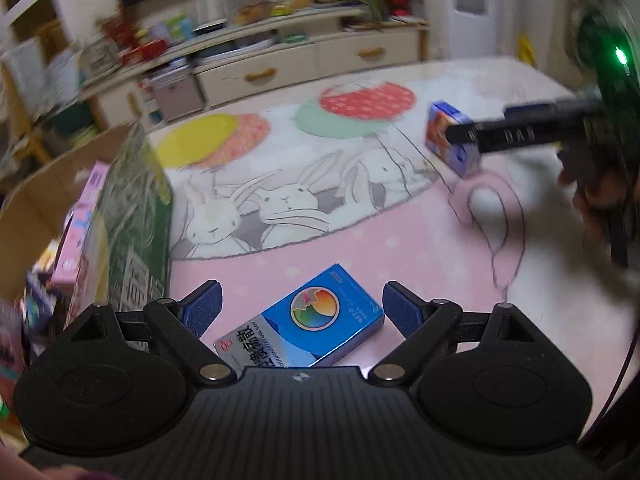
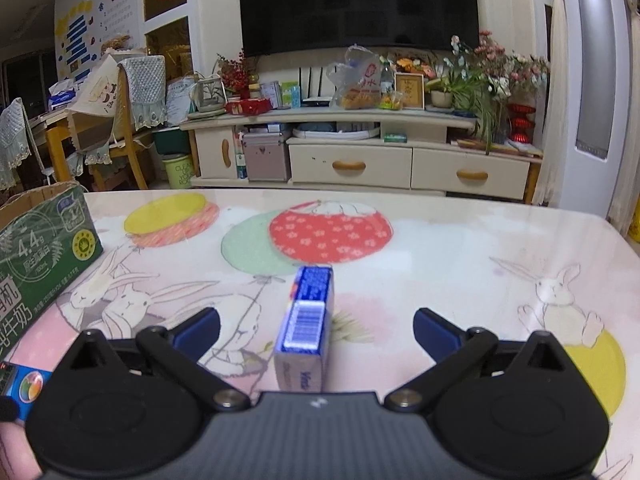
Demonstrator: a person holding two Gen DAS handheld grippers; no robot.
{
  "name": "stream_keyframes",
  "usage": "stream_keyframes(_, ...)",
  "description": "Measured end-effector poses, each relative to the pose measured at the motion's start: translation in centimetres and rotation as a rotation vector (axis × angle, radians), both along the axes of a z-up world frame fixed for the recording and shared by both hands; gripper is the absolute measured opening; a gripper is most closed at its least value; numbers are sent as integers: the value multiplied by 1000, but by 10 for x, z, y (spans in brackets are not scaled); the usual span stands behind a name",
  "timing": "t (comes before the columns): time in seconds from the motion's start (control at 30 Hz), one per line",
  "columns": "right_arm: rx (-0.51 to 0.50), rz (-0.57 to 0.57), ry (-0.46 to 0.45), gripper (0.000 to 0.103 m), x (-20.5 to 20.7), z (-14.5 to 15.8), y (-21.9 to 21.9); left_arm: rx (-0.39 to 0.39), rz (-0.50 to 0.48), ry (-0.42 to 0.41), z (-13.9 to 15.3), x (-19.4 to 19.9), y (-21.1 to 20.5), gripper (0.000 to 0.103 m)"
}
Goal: Organize rigid objects
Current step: 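Grasp the blue medicine box with the left gripper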
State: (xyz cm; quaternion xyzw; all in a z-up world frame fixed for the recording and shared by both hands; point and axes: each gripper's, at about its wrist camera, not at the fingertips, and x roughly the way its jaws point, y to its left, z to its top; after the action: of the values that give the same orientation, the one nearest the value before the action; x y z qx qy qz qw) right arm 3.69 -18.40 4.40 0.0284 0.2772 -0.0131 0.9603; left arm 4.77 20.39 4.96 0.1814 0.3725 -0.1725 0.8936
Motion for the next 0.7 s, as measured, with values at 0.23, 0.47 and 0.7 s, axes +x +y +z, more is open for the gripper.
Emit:
stream_keyframes(0.23, 9, -19, 24, 102, -4, -3, -8, 92, -110, 76, -20, 7, 0, 103)
stream_keyframes(0.47, -5, -9, 40, 102, 3, -6, -2, 95, -140, 107, -27, 13, 5, 103)
stream_keyframes(0.7, -62, -18, 27, 102, 8, -10, 5, 72, -129, 129, -32, 15, 5, 103)
